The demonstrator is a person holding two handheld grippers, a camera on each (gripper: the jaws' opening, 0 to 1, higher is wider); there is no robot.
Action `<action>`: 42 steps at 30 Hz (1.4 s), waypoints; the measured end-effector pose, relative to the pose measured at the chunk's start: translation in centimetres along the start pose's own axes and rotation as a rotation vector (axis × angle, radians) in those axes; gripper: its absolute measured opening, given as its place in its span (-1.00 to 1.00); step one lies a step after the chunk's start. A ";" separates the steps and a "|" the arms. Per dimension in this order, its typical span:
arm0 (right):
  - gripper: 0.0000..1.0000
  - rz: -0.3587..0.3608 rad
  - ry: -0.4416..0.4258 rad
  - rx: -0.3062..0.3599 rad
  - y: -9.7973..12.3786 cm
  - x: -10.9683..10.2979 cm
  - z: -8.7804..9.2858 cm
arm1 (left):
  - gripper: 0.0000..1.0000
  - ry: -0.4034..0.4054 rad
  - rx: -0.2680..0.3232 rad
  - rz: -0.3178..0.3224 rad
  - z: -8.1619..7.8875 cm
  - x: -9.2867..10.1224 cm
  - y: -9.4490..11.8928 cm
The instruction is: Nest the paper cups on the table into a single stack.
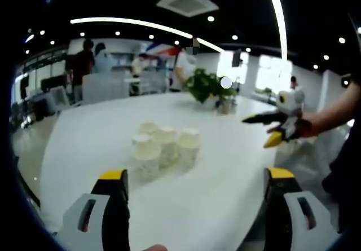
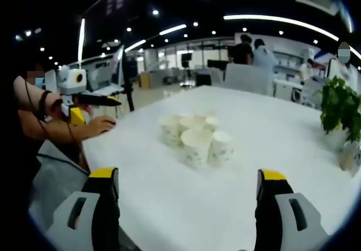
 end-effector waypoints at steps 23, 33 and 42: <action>1.00 0.000 -0.008 -0.002 0.2 -0.5 0.3 | 0.98 0.007 -0.005 0.003 0.4 0.2 0.3; 1.00 -0.004 -0.009 -0.007 0.1 -0.6 0.3 | 0.98 0.014 -0.005 0.003 0.4 0.1 0.2; 1.00 -0.003 -0.013 -0.003 0.0 -0.6 0.3 | 0.98 0.016 -0.011 0.006 0.6 0.1 0.2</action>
Point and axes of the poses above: the point that each gripper's makers call its tool centre point, and the gripper's own axes: y roughly backward along the fingers, x roughly to its right, z roughly out of its underside, the point moved 2 cm from there along y, roughly backward along the fingers, and after that the axes turned 3 degrees about x, right-handed, at the moved point
